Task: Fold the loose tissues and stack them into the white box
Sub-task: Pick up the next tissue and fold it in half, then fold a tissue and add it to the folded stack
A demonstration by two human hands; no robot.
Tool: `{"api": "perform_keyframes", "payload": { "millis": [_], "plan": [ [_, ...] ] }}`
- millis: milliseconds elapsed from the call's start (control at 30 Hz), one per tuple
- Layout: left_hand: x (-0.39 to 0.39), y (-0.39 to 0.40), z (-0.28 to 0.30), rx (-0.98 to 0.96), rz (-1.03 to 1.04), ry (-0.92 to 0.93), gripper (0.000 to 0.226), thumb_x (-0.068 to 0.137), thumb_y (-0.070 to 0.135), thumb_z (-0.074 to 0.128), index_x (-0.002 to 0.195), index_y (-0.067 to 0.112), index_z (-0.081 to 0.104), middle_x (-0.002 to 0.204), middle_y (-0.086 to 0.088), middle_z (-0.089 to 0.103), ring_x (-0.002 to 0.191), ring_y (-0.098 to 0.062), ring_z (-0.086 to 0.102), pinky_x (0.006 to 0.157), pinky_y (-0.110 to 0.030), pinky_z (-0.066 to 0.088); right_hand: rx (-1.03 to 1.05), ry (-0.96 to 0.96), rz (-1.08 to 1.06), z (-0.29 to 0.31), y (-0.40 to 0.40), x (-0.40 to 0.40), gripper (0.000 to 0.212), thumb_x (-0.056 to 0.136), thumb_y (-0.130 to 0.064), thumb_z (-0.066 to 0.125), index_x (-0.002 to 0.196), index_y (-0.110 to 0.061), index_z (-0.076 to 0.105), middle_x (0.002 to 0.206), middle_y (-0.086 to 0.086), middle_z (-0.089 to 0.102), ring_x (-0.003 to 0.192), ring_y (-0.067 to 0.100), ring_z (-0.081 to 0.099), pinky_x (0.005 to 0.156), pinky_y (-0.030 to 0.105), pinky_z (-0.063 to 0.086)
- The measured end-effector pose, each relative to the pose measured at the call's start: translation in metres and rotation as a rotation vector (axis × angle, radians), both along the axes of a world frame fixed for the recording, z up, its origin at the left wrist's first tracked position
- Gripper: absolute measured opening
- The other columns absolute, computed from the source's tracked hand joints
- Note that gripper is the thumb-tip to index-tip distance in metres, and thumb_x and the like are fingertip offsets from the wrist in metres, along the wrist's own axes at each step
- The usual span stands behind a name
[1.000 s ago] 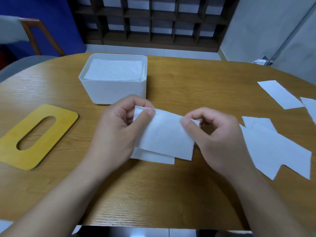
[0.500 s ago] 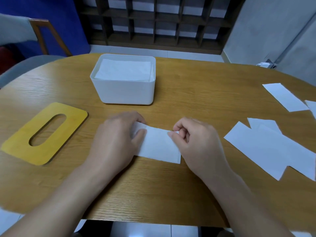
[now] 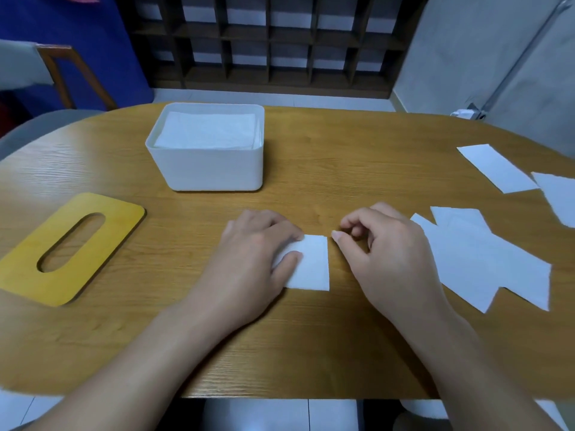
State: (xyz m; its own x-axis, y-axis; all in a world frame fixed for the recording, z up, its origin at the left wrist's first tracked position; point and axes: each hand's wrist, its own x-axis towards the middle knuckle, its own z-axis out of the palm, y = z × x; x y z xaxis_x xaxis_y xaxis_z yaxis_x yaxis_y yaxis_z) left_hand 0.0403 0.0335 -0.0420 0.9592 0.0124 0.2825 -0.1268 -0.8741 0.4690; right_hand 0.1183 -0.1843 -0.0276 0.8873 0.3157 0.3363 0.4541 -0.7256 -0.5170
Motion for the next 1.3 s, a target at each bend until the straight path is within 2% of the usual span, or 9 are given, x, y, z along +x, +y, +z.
{"api": "perform_keyframes", "payload": {
  "millis": [133,367,633,700,833,933,1133,1233,1300],
  "plan": [
    [0.011,-0.026,0.0,0.042,0.024,-0.026,0.027,0.102,0.036,0.061,0.125,0.031,0.074,0.125,0.008,0.066,0.121,-0.023,0.055,0.1,-0.049,0.046,-0.049,0.003,-0.08,0.004,-0.022,0.005,0.008,0.096,-0.038,0.08,0.099,-0.031,0.078,0.091,-0.016,0.06,0.077,0.004,0.055,0.063,0.017,0.037],
    [0.032,-0.059,-0.001,0.056,0.08,-0.15,0.015,0.103,0.019,0.065,0.11,0.026,0.077,0.121,0.008,0.069,0.117,-0.026,0.057,0.09,-0.04,0.039,-0.132,0.008,-0.216,0.006,-0.064,0.011,0.016,0.098,-0.042,0.077,0.102,-0.027,0.078,0.094,-0.012,0.061,0.088,0.014,0.059,0.071,0.032,0.045],
    [0.04,-0.097,0.006,-0.078,-0.014,-0.116,0.017,0.107,0.021,0.06,0.109,0.025,0.077,0.108,0.009,0.073,0.108,-0.02,0.061,0.095,-0.043,0.05,-0.087,0.02,-0.15,-0.003,-0.078,0.012,0.014,0.1,-0.028,0.073,0.086,-0.025,0.073,0.088,-0.009,0.063,0.085,0.019,0.061,0.079,0.045,0.054],
    [0.038,-0.104,0.01,-0.19,-0.004,-0.073,0.015,0.109,0.022,0.062,0.111,0.027,0.076,0.102,0.013,0.076,0.1,-0.014,0.067,0.089,-0.038,0.053,-0.035,-0.038,-0.115,-0.006,-0.078,0.012,0.015,0.1,-0.023,0.074,0.085,-0.023,0.072,0.085,-0.009,0.063,0.083,0.019,0.06,0.08,0.047,0.053],
    [0.038,-0.119,0.03,-0.798,0.075,0.136,0.023,0.114,0.039,0.056,0.115,0.023,0.072,0.09,-0.002,0.081,0.08,-0.017,0.079,0.068,-0.035,0.059,0.143,-0.164,0.027,-0.003,-0.073,0.002,0.008,0.096,-0.016,0.078,0.091,-0.021,0.075,0.088,-0.009,0.064,0.086,0.017,0.06,0.082,0.046,0.05],
    [0.039,-0.114,0.039,-1.018,0.147,0.261,0.041,0.109,0.057,0.057,0.116,0.019,0.072,0.089,-0.012,0.08,0.074,-0.022,0.079,0.078,-0.044,0.065,0.162,-0.25,0.158,-0.002,-0.064,-0.008,0.003,0.096,-0.016,0.079,0.094,-0.018,0.079,0.092,-0.006,0.067,0.087,0.021,0.061,0.079,0.047,0.049],
    [0.04,-0.092,0.035,-1.056,0.144,0.256,0.032,0.088,0.033,0.086,0.118,0.031,0.076,0.09,-0.04,0.065,0.073,-0.029,0.055,0.071,-0.045,0.046,0.193,-0.22,0.306,-0.002,-0.052,-0.017,0.004,0.098,-0.015,0.08,0.097,-0.019,0.081,0.095,-0.008,0.07,0.091,0.018,0.063,0.085,0.041,0.047],
    [0.035,-0.084,0.039,-1.005,0.107,0.178,0.02,0.095,0.016,0.084,0.113,0.023,0.078,0.071,-0.013,0.07,0.063,-0.022,0.056,0.061,-0.032,0.045,0.301,-0.17,0.285,0.005,-0.046,-0.018,0.003,0.099,-0.014,0.08,0.1,-0.016,0.082,0.097,-0.007,0.072,0.094,0.019,0.067,0.087,0.04,0.051],
    [0.03,-0.08,0.044,-1.023,0.09,0.135,0.013,0.1,0.008,0.078,0.111,0.015,0.078,0.085,-0.011,0.082,0.07,-0.02,0.069,0.064,-0.031,0.053,0.36,-0.125,0.238,0.012,-0.043,-0.016,0.009,0.101,-0.017,0.078,0.11,-0.017,0.082,0.107,-0.009,0.073,0.107,0.016,0.068,0.095,0.039,0.053]
  ]
}}
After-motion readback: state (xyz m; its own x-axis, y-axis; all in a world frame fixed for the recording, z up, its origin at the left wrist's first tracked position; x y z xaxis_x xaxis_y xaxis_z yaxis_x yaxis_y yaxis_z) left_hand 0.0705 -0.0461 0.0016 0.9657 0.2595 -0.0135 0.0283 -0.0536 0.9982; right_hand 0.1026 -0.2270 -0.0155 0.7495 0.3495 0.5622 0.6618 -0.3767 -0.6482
